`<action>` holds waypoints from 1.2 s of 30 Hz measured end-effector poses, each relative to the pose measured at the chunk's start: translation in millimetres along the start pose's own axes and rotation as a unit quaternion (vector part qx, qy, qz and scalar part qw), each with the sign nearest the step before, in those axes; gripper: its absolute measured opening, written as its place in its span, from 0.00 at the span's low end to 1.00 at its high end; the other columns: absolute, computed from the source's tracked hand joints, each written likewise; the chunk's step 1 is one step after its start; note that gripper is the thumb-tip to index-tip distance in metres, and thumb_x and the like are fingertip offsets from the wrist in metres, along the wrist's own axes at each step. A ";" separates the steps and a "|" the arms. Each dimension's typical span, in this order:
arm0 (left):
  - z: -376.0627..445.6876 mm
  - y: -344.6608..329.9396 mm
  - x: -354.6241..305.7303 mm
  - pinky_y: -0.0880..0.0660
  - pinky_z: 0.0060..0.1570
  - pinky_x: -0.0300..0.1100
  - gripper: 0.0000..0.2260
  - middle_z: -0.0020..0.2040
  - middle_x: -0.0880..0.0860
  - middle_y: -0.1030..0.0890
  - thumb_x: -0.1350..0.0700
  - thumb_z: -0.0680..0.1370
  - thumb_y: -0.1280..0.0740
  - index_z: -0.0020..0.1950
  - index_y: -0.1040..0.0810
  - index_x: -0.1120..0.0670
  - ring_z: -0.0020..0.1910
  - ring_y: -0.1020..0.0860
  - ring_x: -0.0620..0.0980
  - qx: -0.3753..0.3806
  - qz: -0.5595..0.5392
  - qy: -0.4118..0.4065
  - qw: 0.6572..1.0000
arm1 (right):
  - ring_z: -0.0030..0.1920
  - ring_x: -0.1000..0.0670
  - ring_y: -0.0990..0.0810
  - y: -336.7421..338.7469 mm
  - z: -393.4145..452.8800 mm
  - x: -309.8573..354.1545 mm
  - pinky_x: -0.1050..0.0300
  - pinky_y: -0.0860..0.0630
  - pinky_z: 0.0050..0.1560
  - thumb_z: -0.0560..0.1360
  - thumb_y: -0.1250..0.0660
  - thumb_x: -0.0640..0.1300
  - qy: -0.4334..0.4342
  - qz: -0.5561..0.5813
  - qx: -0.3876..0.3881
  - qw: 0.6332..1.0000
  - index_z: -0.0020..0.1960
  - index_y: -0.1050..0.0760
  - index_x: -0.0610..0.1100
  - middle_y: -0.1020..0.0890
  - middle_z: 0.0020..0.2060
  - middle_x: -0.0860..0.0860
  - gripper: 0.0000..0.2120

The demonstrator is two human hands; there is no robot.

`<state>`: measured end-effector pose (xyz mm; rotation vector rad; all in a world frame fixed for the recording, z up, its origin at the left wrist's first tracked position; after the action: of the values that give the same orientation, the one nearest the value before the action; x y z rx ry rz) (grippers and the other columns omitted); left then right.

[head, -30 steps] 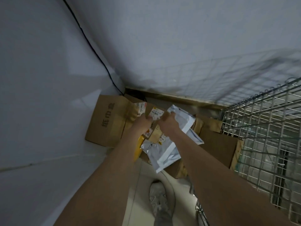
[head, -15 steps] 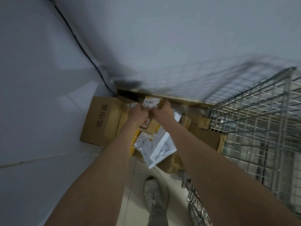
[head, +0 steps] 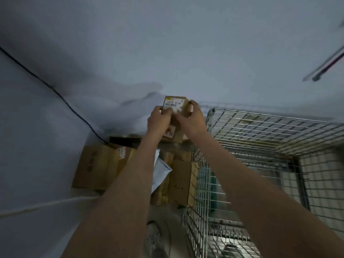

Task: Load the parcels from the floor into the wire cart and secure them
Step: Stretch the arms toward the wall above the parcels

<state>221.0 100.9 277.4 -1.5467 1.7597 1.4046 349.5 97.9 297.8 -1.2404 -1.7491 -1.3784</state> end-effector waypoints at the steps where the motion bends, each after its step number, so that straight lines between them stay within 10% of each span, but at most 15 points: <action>1: -14.5 -13.3 -14.7 0.26 0.40 0.40 0.17 0.55 0.49 0.22 0.47 0.81 0.38 0.68 0.27 0.50 0.49 0.22 0.50 0.004 0.002 -0.009 1.000 | 0.66 0.45 0.24 24.2 -4.5 -1.6 0.51 0.24 0.61 0.76 0.28 0.51 0.006 0.010 -0.009 1.000 0.78 0.41 0.46 0.26 0.69 0.46 0.36; 16: -161.8 -224.3 -88.5 0.23 0.60 0.53 0.19 0.63 0.53 0.21 0.44 0.81 0.37 0.68 0.26 0.53 0.58 0.21 0.54 0.066 0.066 -0.069 0.993 | 0.56 0.52 0.22 274.4 -50.7 -108.5 0.50 0.20 0.56 0.74 0.26 0.43 -0.003 0.060 -0.019 0.998 0.77 0.39 0.47 0.22 0.61 0.51 0.35; 22: -148.5 -269.2 -37.1 0.25 0.45 0.43 0.18 0.63 0.55 0.21 0.49 0.83 0.39 0.71 0.28 0.56 0.52 0.20 0.52 0.115 0.101 -0.060 0.986 | 0.58 0.45 0.20 275.5 -47.9 -179.8 0.45 0.20 0.57 0.74 0.26 0.43 -0.113 0.066 -0.044 0.990 0.72 0.37 0.43 0.22 0.63 0.46 0.31; 36: -63.9 -330.5 103.3 0.23 0.51 0.48 0.11 0.57 0.57 0.18 0.58 0.83 0.40 0.61 0.21 0.56 0.53 0.20 0.56 0.169 0.172 0.000 0.970 | 0.50 0.47 0.16 195.9 11.1 -324.2 0.44 0.17 0.51 0.75 0.28 0.43 -0.164 0.059 -0.034 0.984 0.59 0.23 0.44 0.16 0.52 0.49 0.13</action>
<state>507.9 35.0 84.2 -1.1020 2.2097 1.1622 657.9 14.5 93.9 -1.6592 -1.8193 -1.2258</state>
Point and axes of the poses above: each hand's wrist, its own z-axis towards the middle knuckle, its own y-axis out of the back of the hand, x = y × z, the point moved 2 cm from there along z, towards the middle knuckle
